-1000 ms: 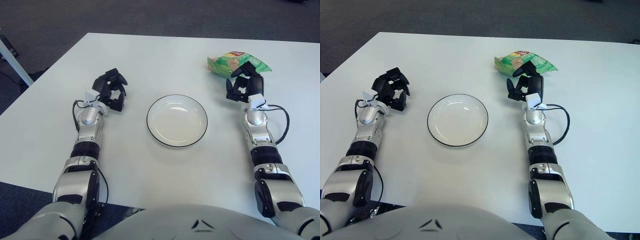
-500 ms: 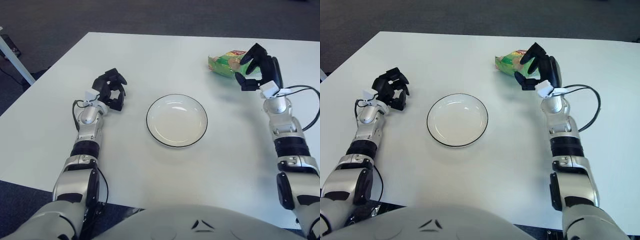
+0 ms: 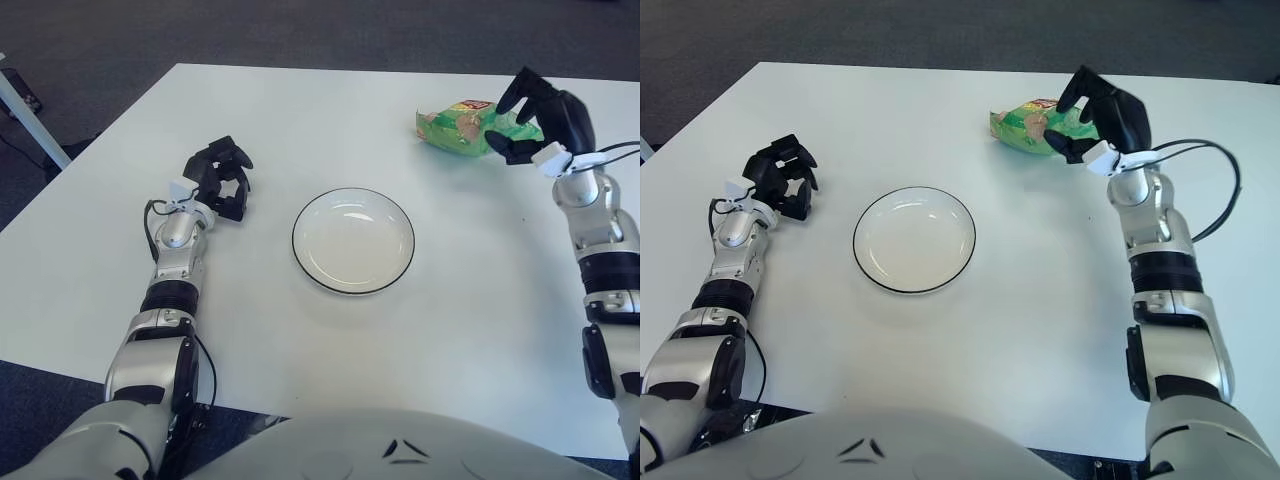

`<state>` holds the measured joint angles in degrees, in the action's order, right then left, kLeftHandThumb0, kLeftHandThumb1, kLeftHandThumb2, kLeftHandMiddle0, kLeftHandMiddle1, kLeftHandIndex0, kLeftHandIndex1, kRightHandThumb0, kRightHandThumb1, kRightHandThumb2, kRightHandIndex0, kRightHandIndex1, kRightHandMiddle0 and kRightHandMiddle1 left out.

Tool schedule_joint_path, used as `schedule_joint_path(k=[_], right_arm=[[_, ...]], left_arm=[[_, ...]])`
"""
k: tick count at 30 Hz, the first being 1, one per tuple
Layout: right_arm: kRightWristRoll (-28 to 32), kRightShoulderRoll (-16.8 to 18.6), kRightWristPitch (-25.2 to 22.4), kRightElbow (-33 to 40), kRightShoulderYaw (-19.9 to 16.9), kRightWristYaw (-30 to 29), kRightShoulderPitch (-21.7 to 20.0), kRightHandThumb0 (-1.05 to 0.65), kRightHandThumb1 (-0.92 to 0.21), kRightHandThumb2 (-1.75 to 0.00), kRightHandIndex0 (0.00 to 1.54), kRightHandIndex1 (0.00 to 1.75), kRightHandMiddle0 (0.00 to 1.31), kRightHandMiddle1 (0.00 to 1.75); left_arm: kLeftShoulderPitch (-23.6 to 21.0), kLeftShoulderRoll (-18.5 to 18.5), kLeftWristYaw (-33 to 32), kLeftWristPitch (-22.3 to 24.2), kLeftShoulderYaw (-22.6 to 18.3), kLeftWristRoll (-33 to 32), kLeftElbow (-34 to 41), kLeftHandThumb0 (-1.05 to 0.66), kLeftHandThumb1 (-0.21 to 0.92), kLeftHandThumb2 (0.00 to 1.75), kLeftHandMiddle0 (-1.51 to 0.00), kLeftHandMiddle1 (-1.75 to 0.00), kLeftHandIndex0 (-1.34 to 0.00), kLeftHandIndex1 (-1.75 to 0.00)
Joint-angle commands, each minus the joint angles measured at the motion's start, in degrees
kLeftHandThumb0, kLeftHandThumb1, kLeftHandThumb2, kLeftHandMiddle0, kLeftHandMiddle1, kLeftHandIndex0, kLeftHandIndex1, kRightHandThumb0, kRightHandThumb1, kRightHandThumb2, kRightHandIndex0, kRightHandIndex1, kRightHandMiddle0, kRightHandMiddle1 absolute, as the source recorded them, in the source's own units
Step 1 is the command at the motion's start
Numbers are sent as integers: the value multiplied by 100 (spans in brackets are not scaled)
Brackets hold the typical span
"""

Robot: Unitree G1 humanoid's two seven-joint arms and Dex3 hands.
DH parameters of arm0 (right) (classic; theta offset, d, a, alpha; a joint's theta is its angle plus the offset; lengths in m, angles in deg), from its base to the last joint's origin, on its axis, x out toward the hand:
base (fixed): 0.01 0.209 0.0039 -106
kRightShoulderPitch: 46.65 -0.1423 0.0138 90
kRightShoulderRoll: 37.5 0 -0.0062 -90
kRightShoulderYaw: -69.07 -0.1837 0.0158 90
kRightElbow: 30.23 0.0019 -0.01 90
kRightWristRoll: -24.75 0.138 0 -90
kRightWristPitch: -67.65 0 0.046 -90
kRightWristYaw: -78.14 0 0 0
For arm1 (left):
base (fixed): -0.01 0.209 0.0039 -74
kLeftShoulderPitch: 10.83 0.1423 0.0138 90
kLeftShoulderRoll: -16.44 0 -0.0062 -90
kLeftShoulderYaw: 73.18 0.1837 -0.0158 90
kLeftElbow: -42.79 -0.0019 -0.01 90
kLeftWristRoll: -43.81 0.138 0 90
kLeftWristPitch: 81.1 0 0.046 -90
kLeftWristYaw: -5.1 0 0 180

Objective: Put the snack into the plate.

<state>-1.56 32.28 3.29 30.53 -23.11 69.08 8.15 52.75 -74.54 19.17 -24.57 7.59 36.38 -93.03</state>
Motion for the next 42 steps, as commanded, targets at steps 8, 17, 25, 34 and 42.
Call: schedule_joint_path(k=[8, 17, 25, 34, 42], right_arm=[[-228, -366, 176, -58, 127, -123, -316, -82, -89, -51, 15, 146, 6, 154], [-492, -872, 297, -701, 505, 344, -920, -96, -92, -46, 1, 68, 0, 100], [-797, -1296, 447, -1095, 1031, 1160, -1451, -104, -92, -49, 0, 6, 0, 35], [-995, -1168, 627, -1632, 1440, 1349, -2025, -105, -92, -40, 0, 0, 0, 2], [-1324, -746, 688, -3038, 1966, 1129, -2900, -105, -92, -39, 0, 0, 0, 0]], left_arm=[[836, -299, -11, 57, 114, 136, -508, -2, -18, 175, -96, -175, -93, -140], [861, -244, 31, 13, 83, 121, -473, -2, -17, 175, -96, -175, -93, -140], [909, -318, 6, 88, 158, 141, -313, -1, -12, 175, -92, -175, -82, -157], [907, -331, 75, 104, 106, 61, -308, -1, -8, 175, -89, -175, -74, -168], [942, -260, -58, 131, 127, 176, -255, -1, -13, 175, -92, -175, -83, -155]])
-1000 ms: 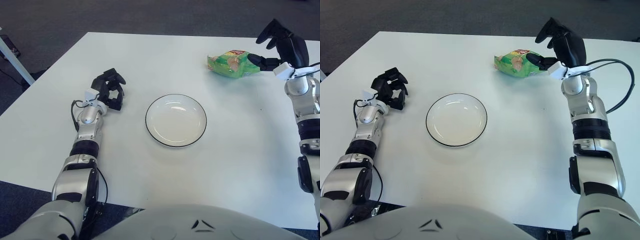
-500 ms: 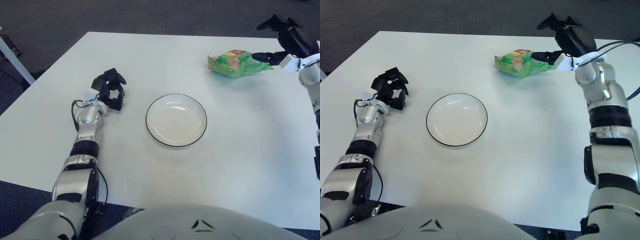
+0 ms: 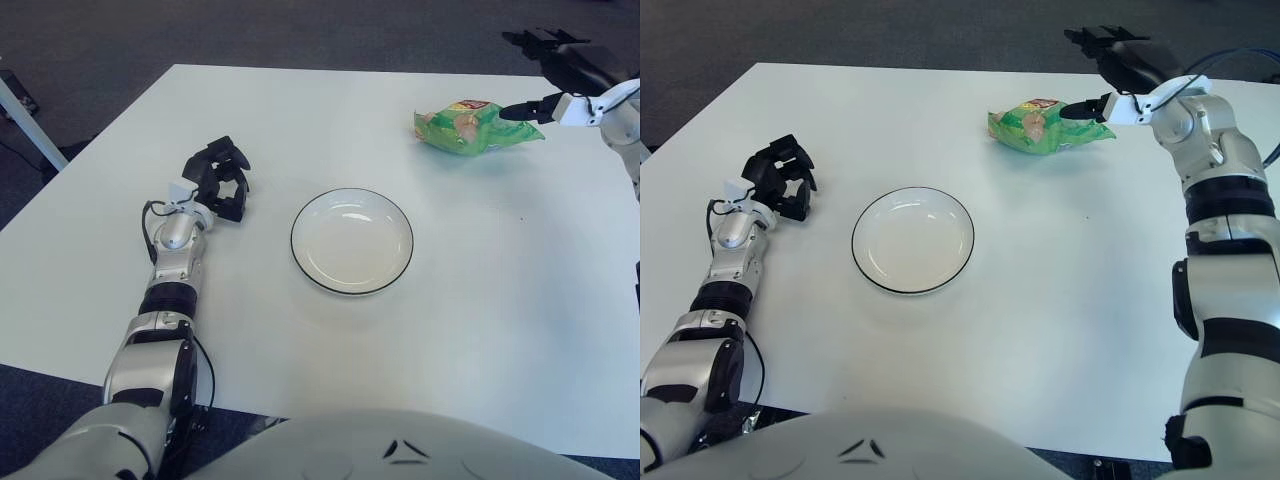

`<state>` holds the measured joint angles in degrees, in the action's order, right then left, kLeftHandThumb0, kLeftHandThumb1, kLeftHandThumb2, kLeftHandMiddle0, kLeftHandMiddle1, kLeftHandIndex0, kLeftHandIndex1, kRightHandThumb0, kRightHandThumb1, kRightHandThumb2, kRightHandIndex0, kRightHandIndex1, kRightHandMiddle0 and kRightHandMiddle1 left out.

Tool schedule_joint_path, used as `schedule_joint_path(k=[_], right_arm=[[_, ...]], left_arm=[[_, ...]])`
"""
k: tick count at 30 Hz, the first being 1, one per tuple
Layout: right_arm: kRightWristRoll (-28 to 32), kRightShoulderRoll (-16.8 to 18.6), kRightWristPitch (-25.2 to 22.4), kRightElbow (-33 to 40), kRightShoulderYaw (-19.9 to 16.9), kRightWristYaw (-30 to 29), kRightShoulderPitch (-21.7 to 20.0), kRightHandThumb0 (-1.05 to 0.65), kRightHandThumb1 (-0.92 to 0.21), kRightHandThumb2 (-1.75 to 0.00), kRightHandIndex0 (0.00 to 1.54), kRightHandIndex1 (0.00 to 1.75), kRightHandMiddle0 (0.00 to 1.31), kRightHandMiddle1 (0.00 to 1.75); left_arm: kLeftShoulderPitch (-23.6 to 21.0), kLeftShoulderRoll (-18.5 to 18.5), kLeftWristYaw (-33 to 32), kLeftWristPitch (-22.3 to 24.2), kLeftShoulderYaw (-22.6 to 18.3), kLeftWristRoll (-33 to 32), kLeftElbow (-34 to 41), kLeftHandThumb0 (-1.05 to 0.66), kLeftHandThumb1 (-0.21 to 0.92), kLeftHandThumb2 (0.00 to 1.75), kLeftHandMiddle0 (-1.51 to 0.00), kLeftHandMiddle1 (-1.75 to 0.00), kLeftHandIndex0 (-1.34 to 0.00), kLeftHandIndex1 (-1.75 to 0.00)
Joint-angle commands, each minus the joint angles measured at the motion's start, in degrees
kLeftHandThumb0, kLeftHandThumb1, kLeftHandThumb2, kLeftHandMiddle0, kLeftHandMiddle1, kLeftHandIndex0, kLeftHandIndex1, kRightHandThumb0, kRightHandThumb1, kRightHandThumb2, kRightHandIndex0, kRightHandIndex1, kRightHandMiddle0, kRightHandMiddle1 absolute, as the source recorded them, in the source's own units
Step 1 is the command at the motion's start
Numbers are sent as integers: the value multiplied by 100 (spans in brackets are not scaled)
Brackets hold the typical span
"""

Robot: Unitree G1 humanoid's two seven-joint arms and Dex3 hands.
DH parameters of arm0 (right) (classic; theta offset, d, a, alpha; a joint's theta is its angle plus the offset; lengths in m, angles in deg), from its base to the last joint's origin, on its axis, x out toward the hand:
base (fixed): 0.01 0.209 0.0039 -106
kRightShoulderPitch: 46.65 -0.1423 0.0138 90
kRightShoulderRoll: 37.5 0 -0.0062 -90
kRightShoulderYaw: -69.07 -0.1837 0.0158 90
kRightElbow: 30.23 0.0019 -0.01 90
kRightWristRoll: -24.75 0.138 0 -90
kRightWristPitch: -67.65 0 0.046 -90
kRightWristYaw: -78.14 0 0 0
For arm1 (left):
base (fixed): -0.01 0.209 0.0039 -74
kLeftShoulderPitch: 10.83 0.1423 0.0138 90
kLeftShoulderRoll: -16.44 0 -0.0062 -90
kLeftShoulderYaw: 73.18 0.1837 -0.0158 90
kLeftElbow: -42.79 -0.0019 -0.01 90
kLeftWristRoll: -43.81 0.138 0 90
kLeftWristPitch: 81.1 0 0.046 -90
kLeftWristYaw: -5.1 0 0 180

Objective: Put the snack into the plate.

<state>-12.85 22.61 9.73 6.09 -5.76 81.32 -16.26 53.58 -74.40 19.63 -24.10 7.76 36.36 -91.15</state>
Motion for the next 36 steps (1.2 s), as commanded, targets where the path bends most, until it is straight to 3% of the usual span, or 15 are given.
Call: schedule_joint_path(k=[1, 5, 9, 17, 28, 36], right_arm=[[-209, 249, 57, -711, 276, -92, -532, -105, -92, -41, 0, 0, 0, 0], [-227, 326, 59, -937, 417, -22, -715, -105, -92, -45, 0, 0, 0, 0], [-316, 575, -36, -1444, 598, -89, -953, -105, -92, -49, 0, 0, 0, 0], [-320, 934, -523, -2171, 824, -232, -1042, -105, -92, -57, 0, 0, 0, 0], [7, 1173, -793, -2304, 695, 483, -1099, -105, -92, -58, 0, 0, 0, 0], [184, 1301, -916, -2359, 613, 1160, -1015, -105, -92, -59, 0, 0, 0, 0]], left_arm=[[863, -270, -117, 88, 112, 189, -441, -1, -14, 175, -93, -175, -85, -152], [858, -314, -51, 101, 130, 149, -402, -1, -15, 175, -94, -175, -87, -149], [751, -348, -58, 72, 105, 127, -557, -1, -12, 175, -92, -175, -81, -158], [925, -276, -70, 214, 88, 131, -329, -1, -14, 175, -93, -175, -86, -150], [921, -419, 80, 179, 88, -27, -176, -1, -12, 175, -92, -175, -82, -157], [989, -457, 48, 245, 102, -52, 1, -1, -7, 175, -89, -175, -71, -171]])
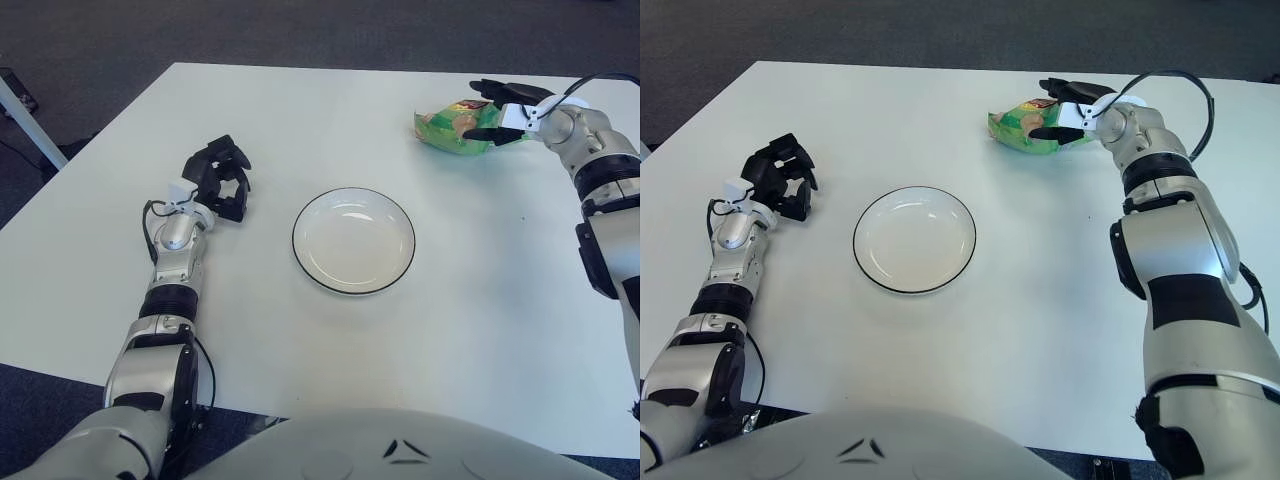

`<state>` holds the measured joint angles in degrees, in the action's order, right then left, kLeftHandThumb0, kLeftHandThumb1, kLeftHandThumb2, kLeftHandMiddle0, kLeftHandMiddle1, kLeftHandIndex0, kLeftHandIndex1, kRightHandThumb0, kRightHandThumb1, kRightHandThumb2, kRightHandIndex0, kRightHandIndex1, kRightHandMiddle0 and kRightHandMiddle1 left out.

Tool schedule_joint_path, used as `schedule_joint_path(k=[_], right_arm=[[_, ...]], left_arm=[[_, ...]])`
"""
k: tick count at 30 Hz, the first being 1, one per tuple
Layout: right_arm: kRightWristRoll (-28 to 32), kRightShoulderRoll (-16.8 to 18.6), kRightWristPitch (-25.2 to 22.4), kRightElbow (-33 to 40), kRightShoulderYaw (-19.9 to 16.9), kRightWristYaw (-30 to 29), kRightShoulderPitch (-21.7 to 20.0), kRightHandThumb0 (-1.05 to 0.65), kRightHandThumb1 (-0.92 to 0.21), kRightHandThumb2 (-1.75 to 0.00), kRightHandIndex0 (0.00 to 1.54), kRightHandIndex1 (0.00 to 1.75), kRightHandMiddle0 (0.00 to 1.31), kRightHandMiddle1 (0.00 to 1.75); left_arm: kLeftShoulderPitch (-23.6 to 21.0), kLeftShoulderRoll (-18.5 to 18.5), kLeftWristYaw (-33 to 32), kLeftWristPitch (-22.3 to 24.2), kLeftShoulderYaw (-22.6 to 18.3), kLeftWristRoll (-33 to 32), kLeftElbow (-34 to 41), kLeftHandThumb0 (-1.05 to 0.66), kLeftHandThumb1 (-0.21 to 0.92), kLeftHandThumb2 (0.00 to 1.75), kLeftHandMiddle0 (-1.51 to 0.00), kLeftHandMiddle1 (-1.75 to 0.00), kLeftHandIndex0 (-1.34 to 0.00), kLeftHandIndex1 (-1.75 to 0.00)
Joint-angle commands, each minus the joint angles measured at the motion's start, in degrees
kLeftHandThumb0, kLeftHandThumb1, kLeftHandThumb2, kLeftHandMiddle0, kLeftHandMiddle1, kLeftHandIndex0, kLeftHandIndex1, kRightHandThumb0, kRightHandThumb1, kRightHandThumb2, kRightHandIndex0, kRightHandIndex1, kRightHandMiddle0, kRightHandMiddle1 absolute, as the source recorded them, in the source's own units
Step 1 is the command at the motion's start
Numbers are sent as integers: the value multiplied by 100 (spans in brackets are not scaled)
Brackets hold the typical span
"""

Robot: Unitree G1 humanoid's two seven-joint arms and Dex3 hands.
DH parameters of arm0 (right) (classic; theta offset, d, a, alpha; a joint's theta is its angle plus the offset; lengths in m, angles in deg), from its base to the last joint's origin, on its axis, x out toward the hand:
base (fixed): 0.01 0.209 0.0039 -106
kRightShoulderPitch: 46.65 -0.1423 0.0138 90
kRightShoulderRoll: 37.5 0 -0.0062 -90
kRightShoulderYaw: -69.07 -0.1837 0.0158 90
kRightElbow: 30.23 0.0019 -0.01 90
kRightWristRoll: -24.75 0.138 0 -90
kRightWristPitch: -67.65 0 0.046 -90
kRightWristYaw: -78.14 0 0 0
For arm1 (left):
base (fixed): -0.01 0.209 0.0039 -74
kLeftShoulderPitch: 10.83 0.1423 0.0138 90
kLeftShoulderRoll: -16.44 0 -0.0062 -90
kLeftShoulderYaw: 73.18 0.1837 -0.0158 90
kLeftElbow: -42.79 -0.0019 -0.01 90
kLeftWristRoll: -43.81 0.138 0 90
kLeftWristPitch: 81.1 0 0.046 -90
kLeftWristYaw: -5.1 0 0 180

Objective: Put the snack into the plate.

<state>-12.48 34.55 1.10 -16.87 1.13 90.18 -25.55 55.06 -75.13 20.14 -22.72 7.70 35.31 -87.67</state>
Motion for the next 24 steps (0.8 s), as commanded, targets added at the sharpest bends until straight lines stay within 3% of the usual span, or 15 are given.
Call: schedule_joint_path(k=[1, 14, 24], right_arm=[[174, 124, -61, -68, -86, 372, -63, -105, -92, -61, 0, 0, 0, 0], [314, 271, -310, -129, -202, 707, 210, -105, -92, -69, 0, 0, 3, 4], [521, 407, -595, -158, -402, 697, 417, -102, -92, -64, 0, 0, 0, 32]], left_arm=[[851, -390, -15, 112, 107, 55, -326, -1, -7, 175, -89, -175, -70, -172], [921, -416, -81, 193, 112, 94, -137, -1, -7, 175, -89, -173, -69, -175], [984, -426, -217, 227, 142, 177, -1, 0, -7, 175, -88, -175, -69, -174]])
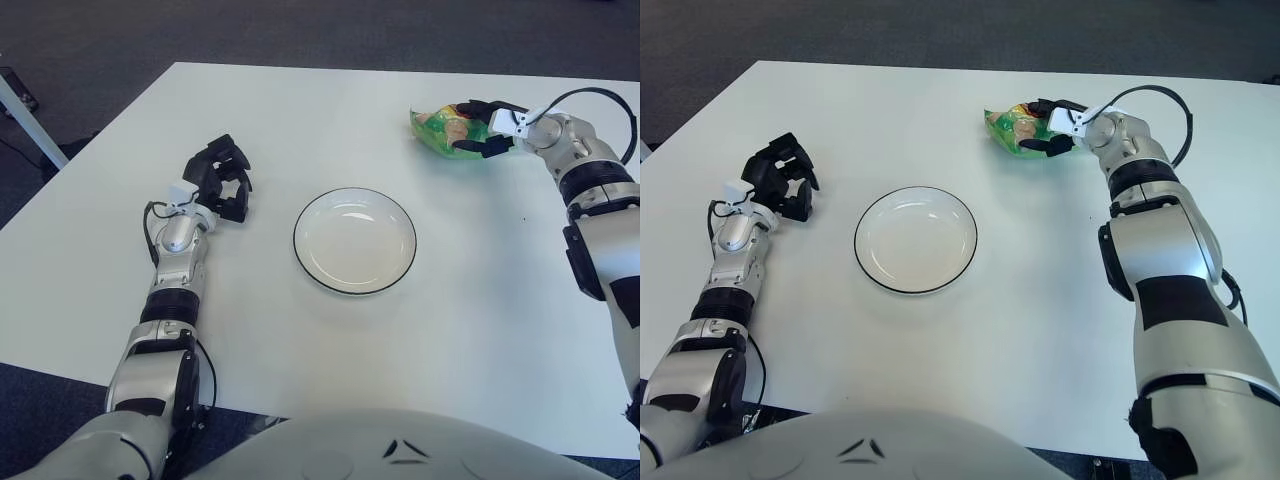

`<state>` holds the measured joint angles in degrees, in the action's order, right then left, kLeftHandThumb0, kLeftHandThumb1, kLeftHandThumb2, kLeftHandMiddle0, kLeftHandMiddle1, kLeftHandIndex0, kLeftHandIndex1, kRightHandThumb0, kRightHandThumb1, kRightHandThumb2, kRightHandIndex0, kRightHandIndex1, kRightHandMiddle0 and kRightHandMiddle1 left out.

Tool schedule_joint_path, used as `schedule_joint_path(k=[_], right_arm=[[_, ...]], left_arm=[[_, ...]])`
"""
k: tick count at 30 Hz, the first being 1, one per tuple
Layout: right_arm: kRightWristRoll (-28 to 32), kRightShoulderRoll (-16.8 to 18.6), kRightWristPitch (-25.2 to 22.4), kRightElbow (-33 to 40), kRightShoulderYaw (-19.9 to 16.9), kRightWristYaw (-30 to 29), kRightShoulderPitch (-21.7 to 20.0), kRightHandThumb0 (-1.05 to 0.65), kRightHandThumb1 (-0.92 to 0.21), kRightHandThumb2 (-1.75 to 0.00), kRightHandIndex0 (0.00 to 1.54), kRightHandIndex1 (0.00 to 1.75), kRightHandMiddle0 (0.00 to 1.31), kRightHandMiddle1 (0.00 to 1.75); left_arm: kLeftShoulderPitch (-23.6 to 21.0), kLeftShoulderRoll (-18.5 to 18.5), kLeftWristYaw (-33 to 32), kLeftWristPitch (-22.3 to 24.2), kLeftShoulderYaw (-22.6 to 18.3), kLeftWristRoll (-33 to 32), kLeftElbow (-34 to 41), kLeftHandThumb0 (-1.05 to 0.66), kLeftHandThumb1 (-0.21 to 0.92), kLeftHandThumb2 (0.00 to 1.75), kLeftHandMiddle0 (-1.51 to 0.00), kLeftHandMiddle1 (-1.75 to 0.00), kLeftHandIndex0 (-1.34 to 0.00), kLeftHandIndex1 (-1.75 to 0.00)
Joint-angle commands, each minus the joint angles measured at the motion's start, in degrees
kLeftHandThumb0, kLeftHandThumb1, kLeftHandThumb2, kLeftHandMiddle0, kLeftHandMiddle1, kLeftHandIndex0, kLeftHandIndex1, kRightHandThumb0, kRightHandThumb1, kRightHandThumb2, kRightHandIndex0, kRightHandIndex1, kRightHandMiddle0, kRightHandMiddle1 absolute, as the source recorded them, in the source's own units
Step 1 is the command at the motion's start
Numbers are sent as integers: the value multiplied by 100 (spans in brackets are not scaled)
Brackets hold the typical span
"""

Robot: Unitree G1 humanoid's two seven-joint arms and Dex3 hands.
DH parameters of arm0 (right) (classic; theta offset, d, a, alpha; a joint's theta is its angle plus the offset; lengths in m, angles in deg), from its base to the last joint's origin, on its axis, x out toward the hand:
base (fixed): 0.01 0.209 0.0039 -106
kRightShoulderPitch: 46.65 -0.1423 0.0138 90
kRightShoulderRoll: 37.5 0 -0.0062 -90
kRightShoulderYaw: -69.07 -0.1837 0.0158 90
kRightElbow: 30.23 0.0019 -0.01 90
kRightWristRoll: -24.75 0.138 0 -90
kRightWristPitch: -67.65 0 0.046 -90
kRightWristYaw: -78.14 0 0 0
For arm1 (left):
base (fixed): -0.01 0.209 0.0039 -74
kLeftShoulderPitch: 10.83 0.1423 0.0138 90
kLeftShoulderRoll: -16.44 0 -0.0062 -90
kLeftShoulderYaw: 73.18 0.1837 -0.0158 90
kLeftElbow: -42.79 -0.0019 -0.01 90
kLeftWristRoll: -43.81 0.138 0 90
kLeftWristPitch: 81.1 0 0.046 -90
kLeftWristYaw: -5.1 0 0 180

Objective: Put the snack into the plate.

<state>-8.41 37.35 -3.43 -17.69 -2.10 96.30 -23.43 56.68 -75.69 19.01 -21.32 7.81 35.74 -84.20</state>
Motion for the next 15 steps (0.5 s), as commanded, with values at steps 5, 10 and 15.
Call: schedule_joint_path(k=[5, 10, 15], right_arm=[[193, 188, -277, -90, -121, 152, 300, -100, -92, -64, 0, 0, 0, 36], [233, 226, -316, -93, -173, 171, 393, -99, -92, -66, 1, 0, 0, 35], [302, 253, -344, -92, -200, 181, 430, -98, -92, -67, 1, 1, 0, 32]], left_arm=[[853, -370, -154, 105, 153, 179, -301, 0, -7, 175, -88, -175, -70, -173], [879, -352, -170, 98, 169, 221, -277, -1, -7, 175, -88, -175, -71, -173], [880, -348, -173, 85, 168, 236, -275, -1, -7, 175, -87, -175, -70, -174]])
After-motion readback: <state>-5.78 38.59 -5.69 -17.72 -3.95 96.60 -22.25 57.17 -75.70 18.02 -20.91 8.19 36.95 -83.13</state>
